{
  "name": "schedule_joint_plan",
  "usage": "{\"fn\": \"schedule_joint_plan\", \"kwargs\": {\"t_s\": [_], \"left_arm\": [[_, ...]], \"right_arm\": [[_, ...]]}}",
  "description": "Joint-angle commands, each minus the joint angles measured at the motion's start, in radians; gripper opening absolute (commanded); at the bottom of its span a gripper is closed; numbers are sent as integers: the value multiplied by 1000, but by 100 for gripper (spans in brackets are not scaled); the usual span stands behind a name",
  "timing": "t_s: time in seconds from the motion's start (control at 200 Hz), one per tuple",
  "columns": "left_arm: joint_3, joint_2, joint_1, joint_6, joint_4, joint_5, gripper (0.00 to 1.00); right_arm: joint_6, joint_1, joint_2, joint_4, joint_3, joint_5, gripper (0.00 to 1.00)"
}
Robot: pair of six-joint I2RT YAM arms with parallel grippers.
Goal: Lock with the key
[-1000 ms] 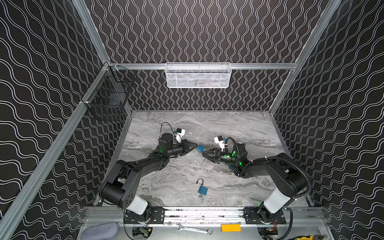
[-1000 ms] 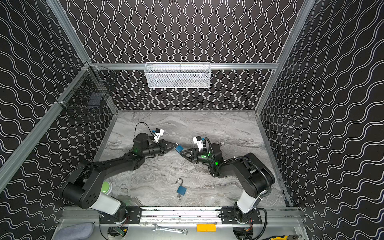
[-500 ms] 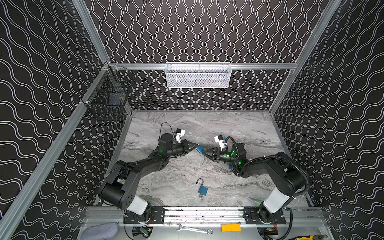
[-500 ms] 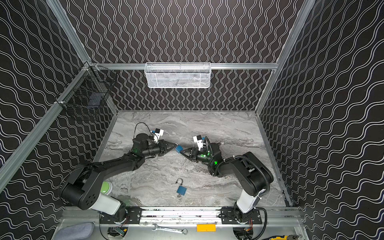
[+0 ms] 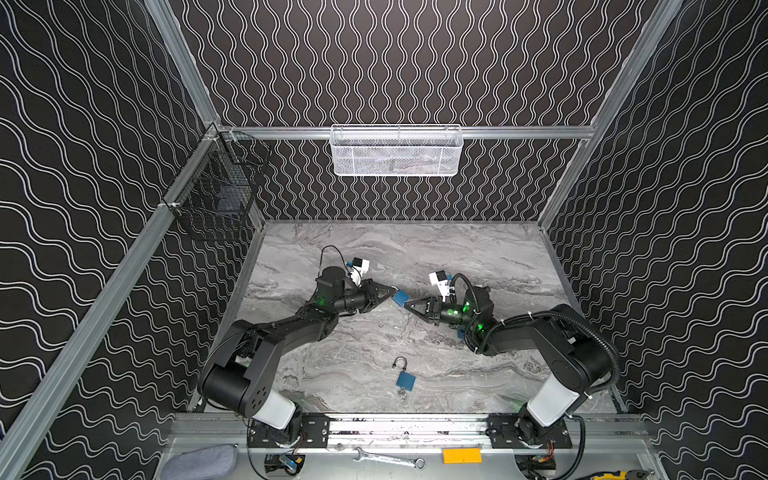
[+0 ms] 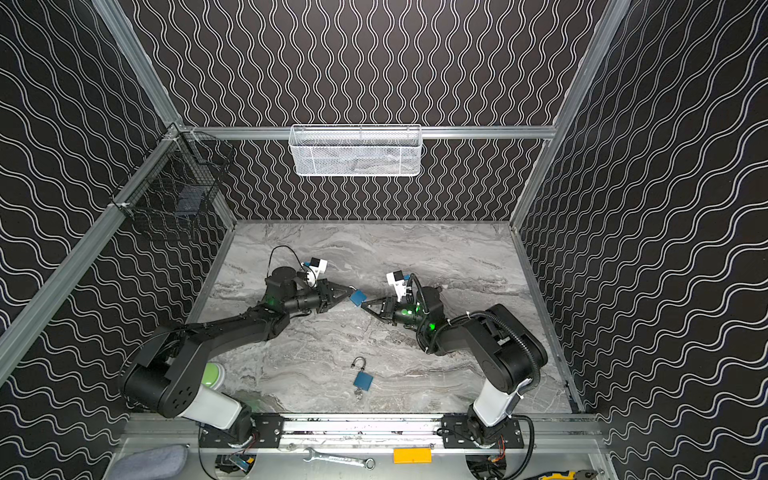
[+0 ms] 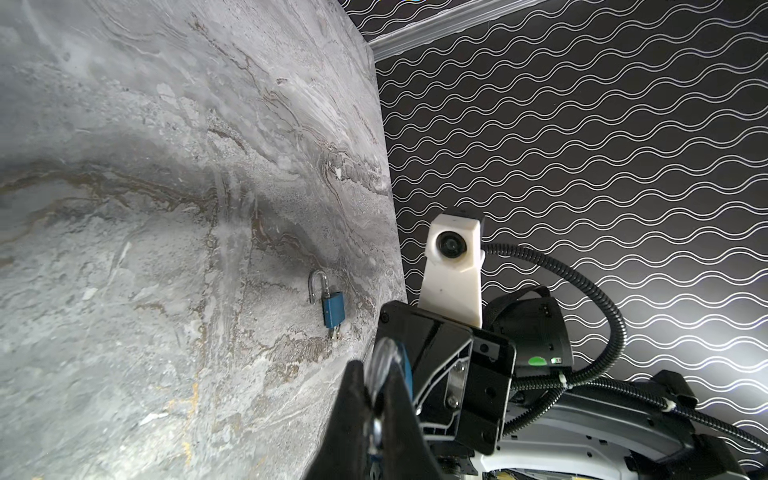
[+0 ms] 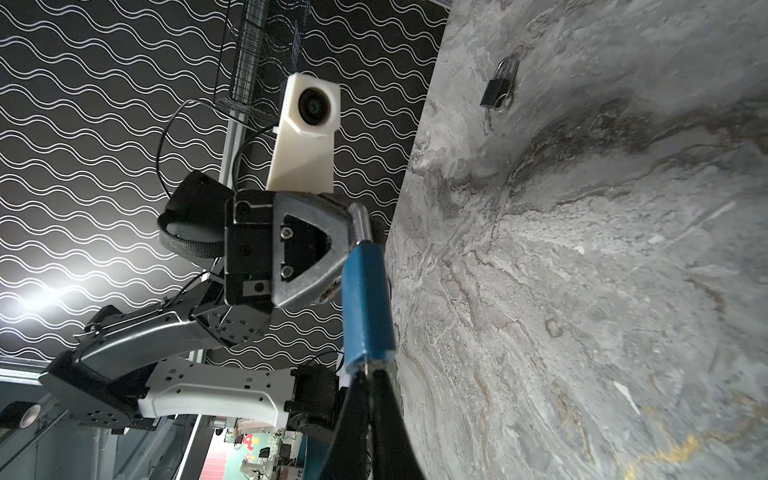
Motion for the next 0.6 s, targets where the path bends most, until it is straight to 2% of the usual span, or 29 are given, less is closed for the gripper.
{"fn": "schedule_joint_plan", "kwargs": {"t_s": [0.0,0.355,0.596], "left_arm": [[0,-5,2,14,49,-17,0],[-35,39,34,-85,236,-85,0],[-14,97,45,-115,310,-65,0]], "right_arm": [[12,2,2,41,0,16,0],[-17,1,-15,4,-32,41,0],[6,1,-14,45,-64,41,0]]}}
